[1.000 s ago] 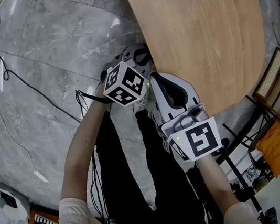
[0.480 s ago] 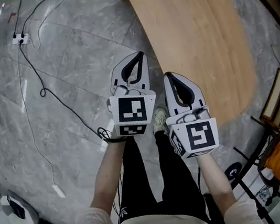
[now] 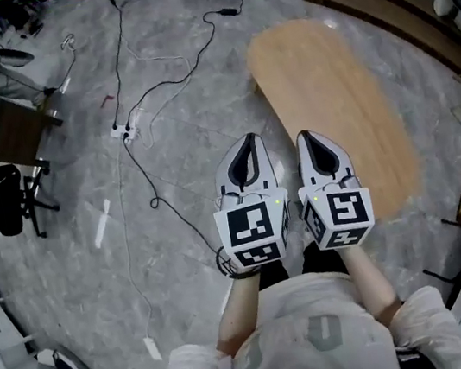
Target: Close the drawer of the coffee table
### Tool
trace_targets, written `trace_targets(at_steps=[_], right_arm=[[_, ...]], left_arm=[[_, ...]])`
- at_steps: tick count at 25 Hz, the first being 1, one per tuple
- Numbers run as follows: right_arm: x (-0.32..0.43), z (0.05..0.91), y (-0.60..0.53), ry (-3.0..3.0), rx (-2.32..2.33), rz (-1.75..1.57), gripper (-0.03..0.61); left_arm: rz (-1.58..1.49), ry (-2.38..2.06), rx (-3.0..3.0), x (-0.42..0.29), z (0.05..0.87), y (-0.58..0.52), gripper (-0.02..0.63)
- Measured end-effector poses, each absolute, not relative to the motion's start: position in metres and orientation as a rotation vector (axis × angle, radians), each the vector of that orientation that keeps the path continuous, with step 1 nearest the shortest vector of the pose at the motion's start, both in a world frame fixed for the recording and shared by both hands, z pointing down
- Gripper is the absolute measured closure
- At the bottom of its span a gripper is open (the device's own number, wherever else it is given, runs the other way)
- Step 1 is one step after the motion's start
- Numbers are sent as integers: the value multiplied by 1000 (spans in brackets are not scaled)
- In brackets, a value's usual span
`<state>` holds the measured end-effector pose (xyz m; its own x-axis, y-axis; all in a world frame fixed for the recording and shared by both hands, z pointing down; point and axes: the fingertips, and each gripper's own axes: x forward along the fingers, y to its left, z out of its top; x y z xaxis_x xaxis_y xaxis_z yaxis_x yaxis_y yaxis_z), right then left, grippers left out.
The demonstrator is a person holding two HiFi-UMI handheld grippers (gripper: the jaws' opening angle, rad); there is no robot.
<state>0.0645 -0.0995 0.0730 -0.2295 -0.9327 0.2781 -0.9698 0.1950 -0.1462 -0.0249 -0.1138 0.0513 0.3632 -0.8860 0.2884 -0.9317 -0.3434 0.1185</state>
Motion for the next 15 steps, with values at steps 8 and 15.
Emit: trace_targets(at_steps=[8,15], right_arm=[[47,21,-34,-2421,1820,343,572],[25,17,-27,-2465,1787,321,572]], left_arm=[[286,-1736,2429,-53,10,-37,606],[306,-1797,2367,-86,17,-27,606]])
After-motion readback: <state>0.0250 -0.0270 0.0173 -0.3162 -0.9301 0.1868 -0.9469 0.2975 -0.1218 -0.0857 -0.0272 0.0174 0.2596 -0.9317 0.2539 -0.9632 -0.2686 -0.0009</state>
